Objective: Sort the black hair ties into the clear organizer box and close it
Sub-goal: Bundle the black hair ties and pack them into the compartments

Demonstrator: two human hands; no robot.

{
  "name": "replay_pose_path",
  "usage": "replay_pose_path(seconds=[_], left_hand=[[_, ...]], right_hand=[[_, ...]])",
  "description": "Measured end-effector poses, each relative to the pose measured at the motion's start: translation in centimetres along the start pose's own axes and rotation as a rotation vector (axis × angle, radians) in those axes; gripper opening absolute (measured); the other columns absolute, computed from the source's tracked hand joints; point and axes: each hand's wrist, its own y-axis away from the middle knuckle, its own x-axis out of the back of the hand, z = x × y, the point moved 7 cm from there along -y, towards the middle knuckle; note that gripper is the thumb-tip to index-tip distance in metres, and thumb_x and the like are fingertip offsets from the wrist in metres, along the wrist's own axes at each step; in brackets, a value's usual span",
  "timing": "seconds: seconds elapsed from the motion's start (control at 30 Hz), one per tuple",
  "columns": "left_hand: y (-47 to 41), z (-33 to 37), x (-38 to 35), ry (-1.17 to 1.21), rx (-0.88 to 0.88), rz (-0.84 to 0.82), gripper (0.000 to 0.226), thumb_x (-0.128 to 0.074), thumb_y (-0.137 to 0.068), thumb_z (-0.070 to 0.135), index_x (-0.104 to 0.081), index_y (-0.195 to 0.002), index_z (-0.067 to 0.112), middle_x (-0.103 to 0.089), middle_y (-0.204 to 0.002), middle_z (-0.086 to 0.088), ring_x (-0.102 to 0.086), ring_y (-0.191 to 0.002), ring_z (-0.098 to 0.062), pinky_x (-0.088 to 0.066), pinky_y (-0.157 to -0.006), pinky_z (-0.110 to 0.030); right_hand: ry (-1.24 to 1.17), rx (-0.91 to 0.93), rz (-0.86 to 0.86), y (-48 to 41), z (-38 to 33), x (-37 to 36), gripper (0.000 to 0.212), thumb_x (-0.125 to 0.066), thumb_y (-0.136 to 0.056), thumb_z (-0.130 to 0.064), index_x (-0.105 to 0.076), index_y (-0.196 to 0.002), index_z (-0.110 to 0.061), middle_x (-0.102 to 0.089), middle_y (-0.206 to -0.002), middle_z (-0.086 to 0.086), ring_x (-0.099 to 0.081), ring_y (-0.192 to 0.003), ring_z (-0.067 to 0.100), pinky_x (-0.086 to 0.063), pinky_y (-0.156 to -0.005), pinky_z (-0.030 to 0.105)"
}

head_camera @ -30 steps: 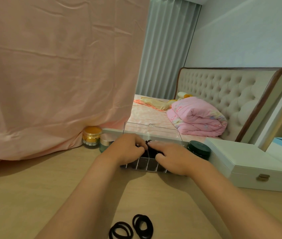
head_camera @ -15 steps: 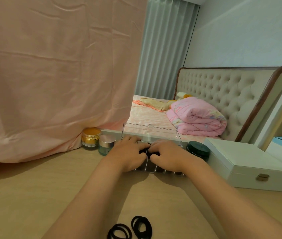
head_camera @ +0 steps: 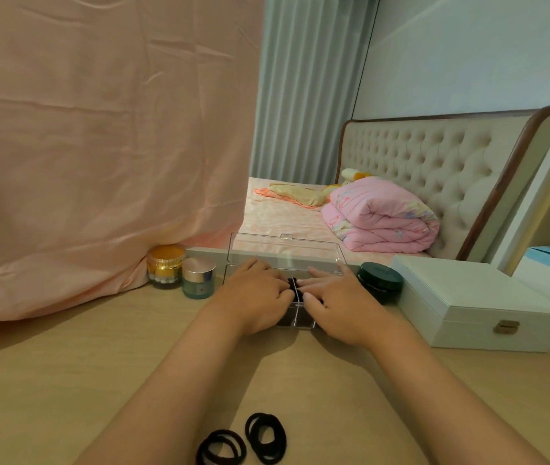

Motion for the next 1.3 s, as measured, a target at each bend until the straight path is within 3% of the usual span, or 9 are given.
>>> replay_pose_path(seconds=[0.17,0.23,0.33,0.47,0.6,0.87,1.0,1.13,1.3], left_hand=[[0.3,0.2,0.2,0.041,0.015,0.039,0.042,-0.032,-0.103,0.033,-0.069,-0.122,0.028,-0.065,-0.127,0.007,-0.043,-0.118,-0.014,-0.025,-0.114,-0.033],[0.4,-0.1,0.8,0.149,0.024,0.105,0.036,-0.041,-0.101,0.03,-0.065,-0.128,0.026,-0.064,-0.126,0.006,-0.047,-0.115,-0.014,-0.036,-0.105,-0.033],[0.7,-0.5,1.5,0.325,0.057,0.168,0.043,-0.051,-0.098,0.022,-0.054,-0.141,0.024,-0.056,-0.137,0.006,-0.051,-0.124,-0.014,-0.042,-0.106,-0.031],[0.8,-0.6,1.2,0.381,0.111,0.112,0.049,-0.051,-0.098,0.021,-0.047,-0.146,0.029,-0.059,-0.137,0.006,-0.053,-0.125,-0.014,-0.042,-0.103,-0.03],[0.5,-0.1,1.3,0.127,0.058,0.057,0.038,-0.045,-0.099,0.027,-0.066,-0.13,0.032,-0.06,-0.137,0.011,-0.043,-0.129,-0.012,-0.029,-0.112,-0.036],[1.1,-0.5,2.5,0.326,0.087,0.164,0.036,-0.052,-0.098,0.026,-0.063,-0.131,0.031,-0.056,-0.139,0.011,-0.046,-0.127,-0.008,-0.039,-0.1,-0.027],[1.8,-0.5,3.7,0.325,0.103,0.197,0.031,-0.056,-0.095,0.028,-0.064,-0.124,0.035,-0.053,-0.133,0.015,-0.045,-0.122,-0.005,-0.043,-0.097,-0.03],[3.8,0.7,5.9,0.311,0.092,0.226,0.019,-0.059,-0.093,0.027,-0.066,-0.11,0.033,-0.057,-0.111,0.016,-0.052,-0.102,-0.005,-0.046,-0.083,-0.024],[7.6,2.4,6.2,0.293,0.156,-0.175,0.017,-0.056,-0.092,0.018,-0.062,-0.089,0.034,-0.058,-0.081,0.016,-0.054,-0.076,-0.002,-0.039,-0.063,-0.02]], right_hand=[[0.031,-0.002,-0.078,-0.9,-0.4,-1.5,0.057,-0.021,-0.099,-0.036,-0.075,-0.097,-0.018,-0.071,-0.121,-0.003,-0.034,-0.145,0.007,0.007,-0.126,0.043],[-0.036,-0.001,-0.02,-0.7,-0.1,-0.9,0.047,-0.03,-0.1,-0.031,-0.072,-0.084,-0.016,-0.074,-0.109,0.0,-0.052,-0.131,0.012,-0.017,-0.126,0.045],[-0.175,-0.001,0.103,-0.1,0.5,0.7,0.033,-0.047,-0.097,-0.025,-0.078,-0.107,-0.018,-0.071,-0.127,-0.001,-0.065,-0.112,0.015,-0.049,-0.104,0.038],[-0.294,-0.045,0.223,0.3,1.2,2.3,0.037,-0.059,-0.093,-0.017,-0.071,-0.127,-0.026,-0.064,-0.136,-0.01,-0.059,-0.124,0.007,-0.046,-0.107,0.029],[-0.336,-0.097,0.257,0.8,1.9,3.3,0.044,-0.055,-0.094,-0.018,-0.064,-0.135,-0.029,-0.063,-0.138,-0.01,-0.055,-0.126,0.006,-0.04,-0.105,0.021],[-0.076,0.02,0.057,0.8,0.3,0.8,0.045,-0.041,-0.09,-0.03,-0.076,-0.117,-0.025,-0.068,-0.133,-0.008,-0.049,-0.134,0.005,-0.017,-0.126,0.039],[-0.248,-0.007,0.222,1.4,0.2,3.4,0.032,-0.053,-0.093,-0.019,-0.078,-0.113,-0.022,-0.074,-0.119,-0.006,-0.064,-0.111,0.009,-0.046,-0.107,0.033],[-0.305,-0.02,0.234,2.3,-1.0,5.3,0.031,-0.055,-0.092,-0.019,-0.077,-0.111,-0.028,-0.068,-0.101,-0.016,-0.063,-0.089,0.004,-0.053,-0.083,0.029],[-0.25,0.036,-0.041,4.3,-5.3,4.2,0.03,-0.057,-0.092,-0.023,-0.076,-0.112,-0.035,-0.063,-0.082,-0.025,-0.06,-0.072,-0.005,-0.049,-0.07,0.019]])
